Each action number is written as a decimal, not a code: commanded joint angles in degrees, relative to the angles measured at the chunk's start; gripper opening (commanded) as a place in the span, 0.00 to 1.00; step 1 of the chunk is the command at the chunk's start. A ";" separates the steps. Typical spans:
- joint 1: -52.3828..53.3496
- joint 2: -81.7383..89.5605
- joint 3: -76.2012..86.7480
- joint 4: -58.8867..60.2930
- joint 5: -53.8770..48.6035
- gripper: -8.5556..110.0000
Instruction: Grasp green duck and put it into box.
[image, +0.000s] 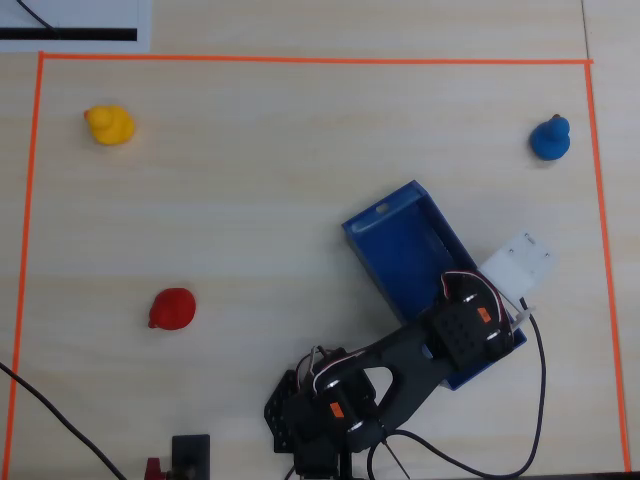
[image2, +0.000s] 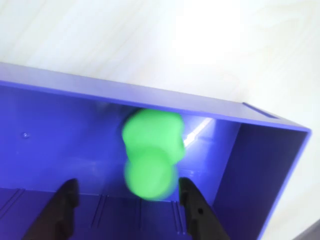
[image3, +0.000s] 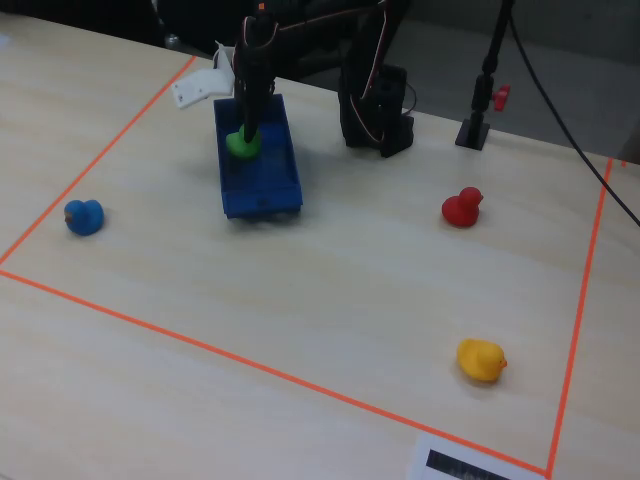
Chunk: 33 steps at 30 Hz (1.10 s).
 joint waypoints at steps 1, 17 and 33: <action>0.62 0.18 -2.37 -1.49 0.26 0.31; -42.98 5.54 -26.81 3.43 21.53 0.07; -64.42 52.91 38.06 8.53 14.24 0.07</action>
